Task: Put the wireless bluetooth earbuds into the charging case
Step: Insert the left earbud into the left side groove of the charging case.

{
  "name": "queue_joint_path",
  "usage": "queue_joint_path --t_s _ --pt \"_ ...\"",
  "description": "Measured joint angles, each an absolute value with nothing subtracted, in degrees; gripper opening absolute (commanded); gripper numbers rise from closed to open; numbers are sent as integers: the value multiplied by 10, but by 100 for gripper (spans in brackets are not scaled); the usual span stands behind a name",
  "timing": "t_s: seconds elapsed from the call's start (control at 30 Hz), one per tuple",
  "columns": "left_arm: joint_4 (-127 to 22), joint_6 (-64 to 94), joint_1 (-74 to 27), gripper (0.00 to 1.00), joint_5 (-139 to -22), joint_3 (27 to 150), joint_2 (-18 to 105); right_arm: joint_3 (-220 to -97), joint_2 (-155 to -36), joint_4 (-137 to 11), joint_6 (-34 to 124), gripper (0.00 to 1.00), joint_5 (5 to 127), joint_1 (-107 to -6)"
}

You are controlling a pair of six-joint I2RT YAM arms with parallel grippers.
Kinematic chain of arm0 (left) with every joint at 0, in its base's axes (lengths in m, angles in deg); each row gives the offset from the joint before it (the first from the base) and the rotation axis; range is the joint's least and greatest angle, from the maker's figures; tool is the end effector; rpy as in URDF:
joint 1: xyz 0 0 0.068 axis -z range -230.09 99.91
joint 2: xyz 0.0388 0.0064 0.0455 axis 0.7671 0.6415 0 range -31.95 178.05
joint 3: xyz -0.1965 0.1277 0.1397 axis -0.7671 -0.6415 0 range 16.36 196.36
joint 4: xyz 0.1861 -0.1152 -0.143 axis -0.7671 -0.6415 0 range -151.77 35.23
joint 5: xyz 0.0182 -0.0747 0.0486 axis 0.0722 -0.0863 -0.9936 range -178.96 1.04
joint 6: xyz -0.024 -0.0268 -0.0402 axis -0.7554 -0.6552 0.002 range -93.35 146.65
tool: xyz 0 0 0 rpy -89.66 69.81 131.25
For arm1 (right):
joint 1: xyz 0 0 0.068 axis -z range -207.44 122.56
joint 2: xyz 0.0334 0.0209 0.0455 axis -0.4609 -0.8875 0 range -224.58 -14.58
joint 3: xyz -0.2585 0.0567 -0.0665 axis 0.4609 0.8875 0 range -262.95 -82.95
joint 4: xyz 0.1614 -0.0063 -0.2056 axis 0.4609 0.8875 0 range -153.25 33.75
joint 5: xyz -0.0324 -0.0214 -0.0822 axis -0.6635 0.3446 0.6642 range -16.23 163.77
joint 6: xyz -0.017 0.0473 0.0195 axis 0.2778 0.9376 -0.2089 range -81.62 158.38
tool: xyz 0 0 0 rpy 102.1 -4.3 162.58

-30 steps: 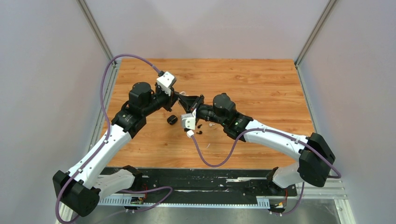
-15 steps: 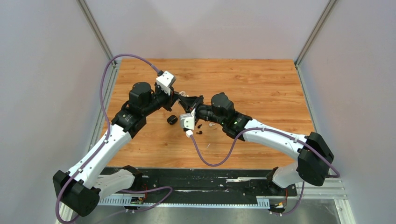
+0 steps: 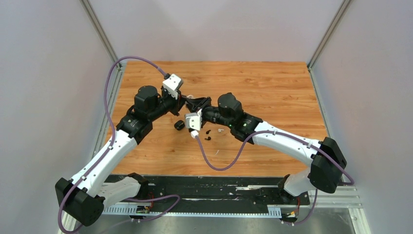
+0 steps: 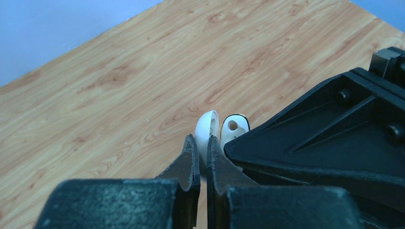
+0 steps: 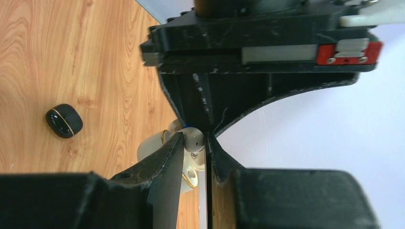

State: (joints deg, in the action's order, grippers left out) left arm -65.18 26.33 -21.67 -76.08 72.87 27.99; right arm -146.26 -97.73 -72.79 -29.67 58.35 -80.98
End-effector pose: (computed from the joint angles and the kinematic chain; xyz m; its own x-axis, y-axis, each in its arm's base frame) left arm 0.2085 -0.1220 0.3613 -0.2140 0.1097 -0.9707 0.6533 0.7548 -0.0587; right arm 0.1979 0.2838 0.3296 0.8236 -0.3900 -0.4119 -0.4464 0.0023 -0.8948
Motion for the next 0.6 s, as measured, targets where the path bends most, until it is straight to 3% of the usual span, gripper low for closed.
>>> queue_joint_path --t_s 0.27,0.6 --pt "-646 264 -217 0 -763 729 280 -1515 -986 -691 -212 25 590 -810" --pt "-643 264 -217 0 -762 729 280 -1519 -986 -656 -189 6 589 -810"
